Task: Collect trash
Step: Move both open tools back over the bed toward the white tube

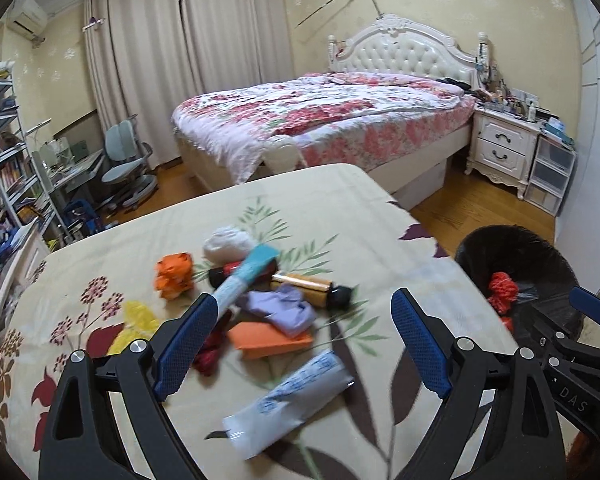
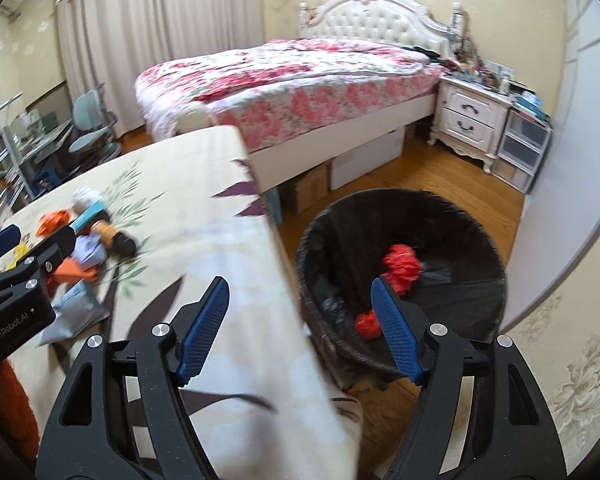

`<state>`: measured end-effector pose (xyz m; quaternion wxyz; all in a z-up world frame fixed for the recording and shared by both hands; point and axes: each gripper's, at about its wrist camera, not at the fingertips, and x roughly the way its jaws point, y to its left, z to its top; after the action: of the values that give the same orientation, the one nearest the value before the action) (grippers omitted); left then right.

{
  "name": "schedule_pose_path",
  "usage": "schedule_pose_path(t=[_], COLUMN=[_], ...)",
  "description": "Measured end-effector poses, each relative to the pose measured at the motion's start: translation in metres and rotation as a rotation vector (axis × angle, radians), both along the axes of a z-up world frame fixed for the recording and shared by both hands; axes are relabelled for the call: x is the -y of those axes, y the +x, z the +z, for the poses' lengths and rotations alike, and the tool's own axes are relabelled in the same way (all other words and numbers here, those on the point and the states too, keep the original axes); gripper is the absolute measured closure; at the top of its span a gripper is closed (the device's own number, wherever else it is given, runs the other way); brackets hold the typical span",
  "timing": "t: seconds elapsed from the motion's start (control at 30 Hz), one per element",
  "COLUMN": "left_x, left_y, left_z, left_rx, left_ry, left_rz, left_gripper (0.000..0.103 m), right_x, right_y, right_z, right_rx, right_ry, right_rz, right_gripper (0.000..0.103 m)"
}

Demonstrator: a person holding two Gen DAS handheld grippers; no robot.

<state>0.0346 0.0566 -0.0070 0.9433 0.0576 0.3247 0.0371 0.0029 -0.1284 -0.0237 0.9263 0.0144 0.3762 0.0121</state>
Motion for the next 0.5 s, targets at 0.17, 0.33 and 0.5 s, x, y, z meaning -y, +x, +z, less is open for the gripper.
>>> schedule_pose_path(t=[0.17, 0.33, 0.5], left_x=[-0.045, -0.086, -0.122], left_y=[-0.018, -0.033, -0.041], left_z=[-0.002, -0.004, -0.012], left_rx=[-0.006, -0.006, -0.022], left_ry=[0.011, 0.021, 0.03], left_rz=[0.091, 0.177, 0.245], left_gripper=[0.015, 0.015, 0.015], right_x=[-0.043, -0.083, -0.11], right_y=[-0.009, -0.014, -0.007], right_z=[-0.004, -0.009, -0.019], right_rx=[-0.029, -0.049, -0.085], right_ry=[-0.02, -0.05, -0.087], right_rz=[0.105, 0.195, 0.243], right_gripper=[0.031, 0.031, 0.031])
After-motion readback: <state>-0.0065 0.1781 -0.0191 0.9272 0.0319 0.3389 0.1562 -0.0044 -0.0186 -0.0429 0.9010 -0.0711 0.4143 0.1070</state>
